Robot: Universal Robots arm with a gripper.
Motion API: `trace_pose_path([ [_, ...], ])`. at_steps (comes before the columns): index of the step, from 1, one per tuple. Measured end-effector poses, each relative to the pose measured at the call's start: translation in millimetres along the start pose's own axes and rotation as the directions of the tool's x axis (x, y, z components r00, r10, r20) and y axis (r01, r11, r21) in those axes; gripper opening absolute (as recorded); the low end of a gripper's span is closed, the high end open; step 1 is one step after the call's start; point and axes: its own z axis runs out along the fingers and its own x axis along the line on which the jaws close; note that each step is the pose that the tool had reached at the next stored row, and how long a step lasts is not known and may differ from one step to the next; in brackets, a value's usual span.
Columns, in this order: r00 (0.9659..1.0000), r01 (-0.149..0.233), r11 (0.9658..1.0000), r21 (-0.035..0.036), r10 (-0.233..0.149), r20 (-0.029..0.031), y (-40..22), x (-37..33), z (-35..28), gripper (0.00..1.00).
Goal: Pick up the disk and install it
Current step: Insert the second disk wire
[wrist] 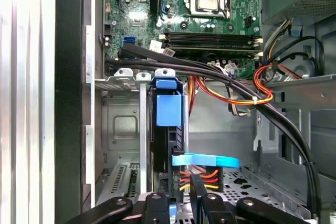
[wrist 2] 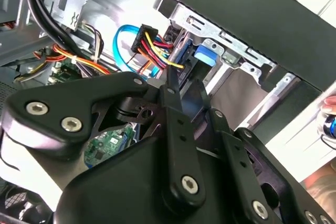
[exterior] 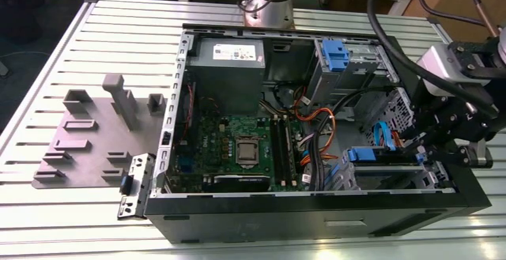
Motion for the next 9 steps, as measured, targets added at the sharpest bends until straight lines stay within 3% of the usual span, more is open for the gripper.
trace_pose_path([
  [6, 1.0, 0.0, 1.0, 0.0, 0.0, 0.0, 0.2, -1.2, -10.1, 0.3],
  [9, 1.0, 0.0, 1.0, 0.0, 0.0, 0.0002, 0.3, -1.4, -11.9, 0.3],
])
